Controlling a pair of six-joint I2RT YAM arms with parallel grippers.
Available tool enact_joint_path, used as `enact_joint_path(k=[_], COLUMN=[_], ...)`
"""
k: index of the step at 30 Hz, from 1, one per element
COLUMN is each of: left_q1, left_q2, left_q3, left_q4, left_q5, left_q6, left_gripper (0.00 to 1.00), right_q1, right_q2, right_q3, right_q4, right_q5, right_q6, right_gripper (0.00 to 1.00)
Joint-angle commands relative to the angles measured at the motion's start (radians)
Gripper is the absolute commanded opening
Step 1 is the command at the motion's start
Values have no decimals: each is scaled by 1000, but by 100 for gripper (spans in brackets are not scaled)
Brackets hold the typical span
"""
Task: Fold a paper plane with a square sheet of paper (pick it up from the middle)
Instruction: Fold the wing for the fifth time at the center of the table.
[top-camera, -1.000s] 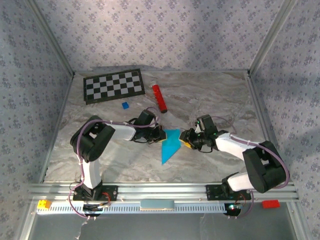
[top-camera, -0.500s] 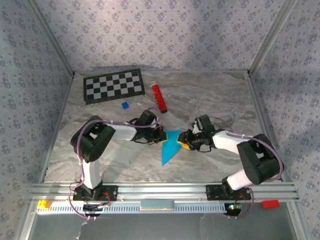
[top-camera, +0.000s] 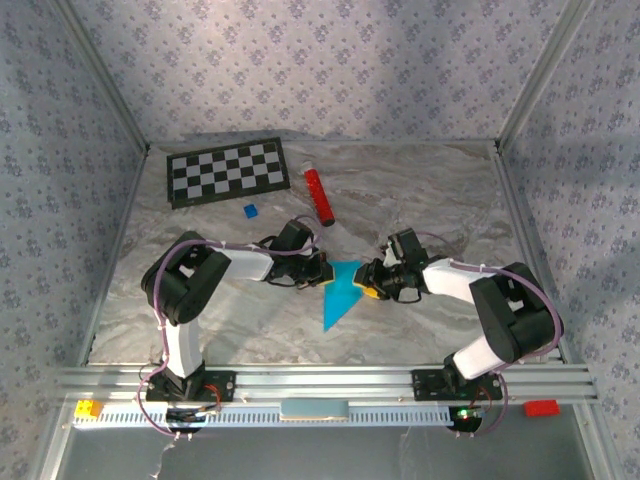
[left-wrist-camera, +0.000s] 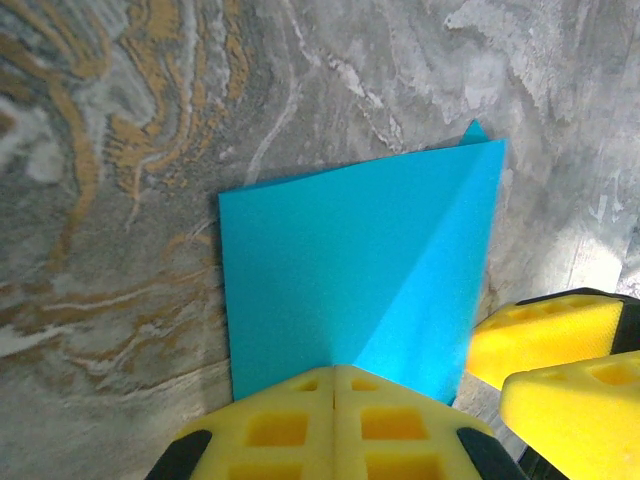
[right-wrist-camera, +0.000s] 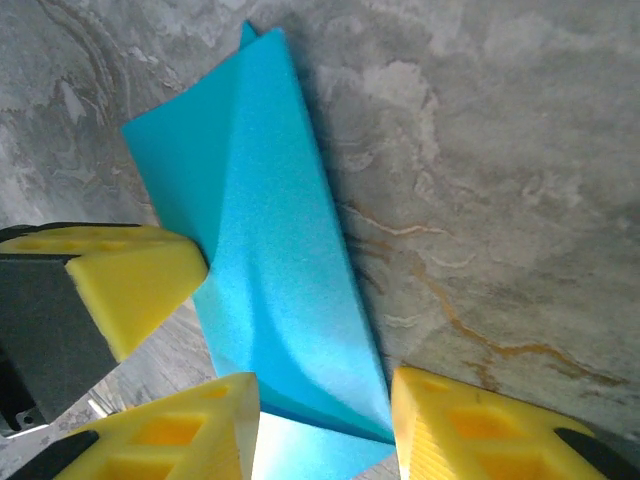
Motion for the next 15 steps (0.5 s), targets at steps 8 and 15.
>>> enact_joint_path(k=[8, 15], left_q1=[-9, -9], left_q2=[11, 11], left_q3=[20, 26], left_q4=[-56, -52], left_q5=[-31, -28], left_q6=[10, 3], left_gripper=[4, 4], right_q1=[6, 11], right_q2=[-25, 32], right_q3=[21, 34], right_q4=[-45, -13], right_q5=[7, -33], right_q6=[-44, -42], right_gripper=[42, 41])
